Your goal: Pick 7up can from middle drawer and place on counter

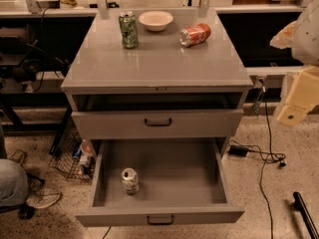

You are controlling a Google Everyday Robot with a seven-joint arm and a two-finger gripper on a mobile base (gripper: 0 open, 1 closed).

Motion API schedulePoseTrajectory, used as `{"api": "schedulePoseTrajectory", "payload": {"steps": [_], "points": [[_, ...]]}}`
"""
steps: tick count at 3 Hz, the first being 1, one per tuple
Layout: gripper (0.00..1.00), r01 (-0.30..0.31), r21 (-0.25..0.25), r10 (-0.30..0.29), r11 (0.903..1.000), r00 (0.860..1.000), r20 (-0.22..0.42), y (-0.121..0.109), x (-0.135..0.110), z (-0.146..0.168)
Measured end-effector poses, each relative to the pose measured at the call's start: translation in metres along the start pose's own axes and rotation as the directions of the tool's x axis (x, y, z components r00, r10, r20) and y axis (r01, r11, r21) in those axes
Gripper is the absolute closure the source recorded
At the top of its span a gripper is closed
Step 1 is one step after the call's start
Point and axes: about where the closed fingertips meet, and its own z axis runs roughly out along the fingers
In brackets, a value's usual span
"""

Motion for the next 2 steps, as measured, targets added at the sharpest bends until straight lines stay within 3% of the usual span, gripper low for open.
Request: {"api": "schedulePoseTrajectory", "payload": {"steps": [1, 2], "points": [[0.00, 0.000, 0.000, 0.000, 1.0000, 1.000, 0.000, 0.000, 0.000, 0.000], [0.00, -0.040, -0.046, 0.043, 0.9982, 0.996, 0.072, 0.009, -0.008, 0.029]]}}
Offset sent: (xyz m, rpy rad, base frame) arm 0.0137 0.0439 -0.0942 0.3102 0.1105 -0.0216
